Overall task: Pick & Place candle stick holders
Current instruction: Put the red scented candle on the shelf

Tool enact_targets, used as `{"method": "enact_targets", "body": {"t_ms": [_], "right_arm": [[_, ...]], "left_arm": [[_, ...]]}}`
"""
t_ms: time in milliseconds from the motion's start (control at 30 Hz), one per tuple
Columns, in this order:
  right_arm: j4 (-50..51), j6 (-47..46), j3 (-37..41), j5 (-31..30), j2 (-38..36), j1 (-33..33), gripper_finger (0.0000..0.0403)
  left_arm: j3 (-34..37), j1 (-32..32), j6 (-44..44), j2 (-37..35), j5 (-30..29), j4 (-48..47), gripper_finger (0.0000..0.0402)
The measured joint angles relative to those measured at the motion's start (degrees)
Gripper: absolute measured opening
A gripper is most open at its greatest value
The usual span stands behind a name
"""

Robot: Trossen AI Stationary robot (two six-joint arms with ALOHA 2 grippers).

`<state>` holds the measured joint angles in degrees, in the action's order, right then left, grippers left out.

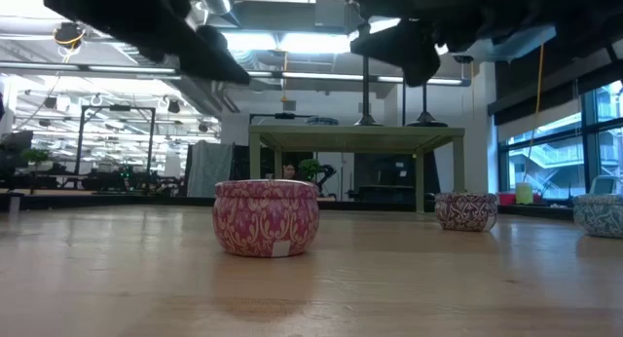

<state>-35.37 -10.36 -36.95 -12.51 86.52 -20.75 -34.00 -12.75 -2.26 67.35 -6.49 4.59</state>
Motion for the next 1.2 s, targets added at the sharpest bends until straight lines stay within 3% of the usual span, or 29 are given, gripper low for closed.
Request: {"method": "enact_targets", "body": {"t_ms": [267, 567, 1200], "right_arm": [[-1.34, 2.60, -7.70, 1.15, 10.13, 0.02, 0.0322], [11.04, 3.33, -19.22, 8.71, 19.59, 0.02, 0.0342], [9.23, 1.89, -20.41, 12.21, 27.39, 0.35, 0.0343]], "left_arm": [[0.00, -1.60, 0.00, -4.94, 0.09, -3.25, 0.0372], [0.00, -3.60, 2.52, -4.73, 0.14, -5.52, 0.0372], [0.00, -5.23, 4.55, -4.74, 0.14, -6.57, 0.0372]]}}
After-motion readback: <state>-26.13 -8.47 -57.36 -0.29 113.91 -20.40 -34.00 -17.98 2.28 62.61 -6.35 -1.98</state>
